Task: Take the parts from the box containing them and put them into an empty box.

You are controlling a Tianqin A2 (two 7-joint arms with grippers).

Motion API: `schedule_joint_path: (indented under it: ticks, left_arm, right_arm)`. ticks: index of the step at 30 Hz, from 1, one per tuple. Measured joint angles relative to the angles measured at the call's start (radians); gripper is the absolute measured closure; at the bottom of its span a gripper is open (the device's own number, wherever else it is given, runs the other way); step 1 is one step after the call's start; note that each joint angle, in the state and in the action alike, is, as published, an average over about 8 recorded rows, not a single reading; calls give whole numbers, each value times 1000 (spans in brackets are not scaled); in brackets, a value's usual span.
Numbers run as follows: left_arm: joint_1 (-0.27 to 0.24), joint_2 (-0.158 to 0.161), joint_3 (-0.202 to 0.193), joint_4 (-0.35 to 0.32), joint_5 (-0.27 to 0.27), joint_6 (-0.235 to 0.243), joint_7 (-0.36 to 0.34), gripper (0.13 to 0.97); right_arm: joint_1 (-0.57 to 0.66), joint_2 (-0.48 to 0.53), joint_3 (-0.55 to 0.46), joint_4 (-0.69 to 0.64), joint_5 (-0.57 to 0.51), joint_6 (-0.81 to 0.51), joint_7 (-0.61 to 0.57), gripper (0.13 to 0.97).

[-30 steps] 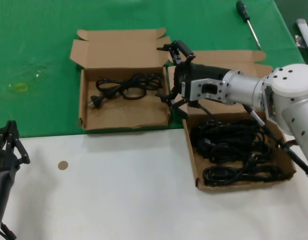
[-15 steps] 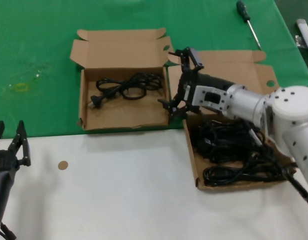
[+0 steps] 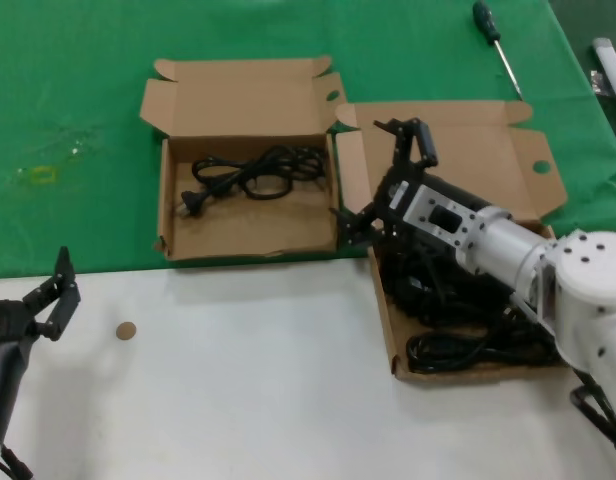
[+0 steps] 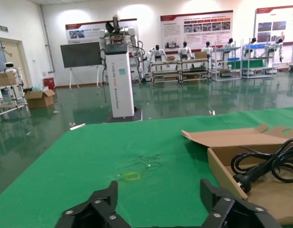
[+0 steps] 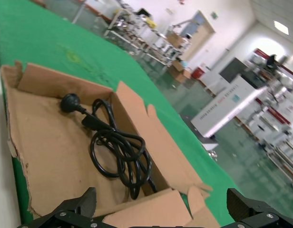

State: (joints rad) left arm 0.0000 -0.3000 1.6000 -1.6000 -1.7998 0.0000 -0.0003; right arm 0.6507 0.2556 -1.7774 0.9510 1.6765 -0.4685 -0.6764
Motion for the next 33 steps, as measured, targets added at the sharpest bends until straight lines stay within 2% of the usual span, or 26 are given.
schedule_joint_path:
  ticks: [8,9,17,26,33]
  left_arm:
    - [0,0,0,0,0,0,0,432]
    - [0,0,0,0,0,0,0,432]
    - [0,0,0,0,0,0,1,260]
    - [0,0,0,0,0,0,0,160]
    - [0,0,0,0,0,0,0,149]
  right_arm:
    - [-105,7,29,105,20,76,109,129]
    - [-117,8,32,117,22,85,122,129]
    - [-223,15,61,222,42,160,231,129]
    - [-341,23,93,339,64,245,353,129]
    - [-431,29,118,430,82,310,447,129]
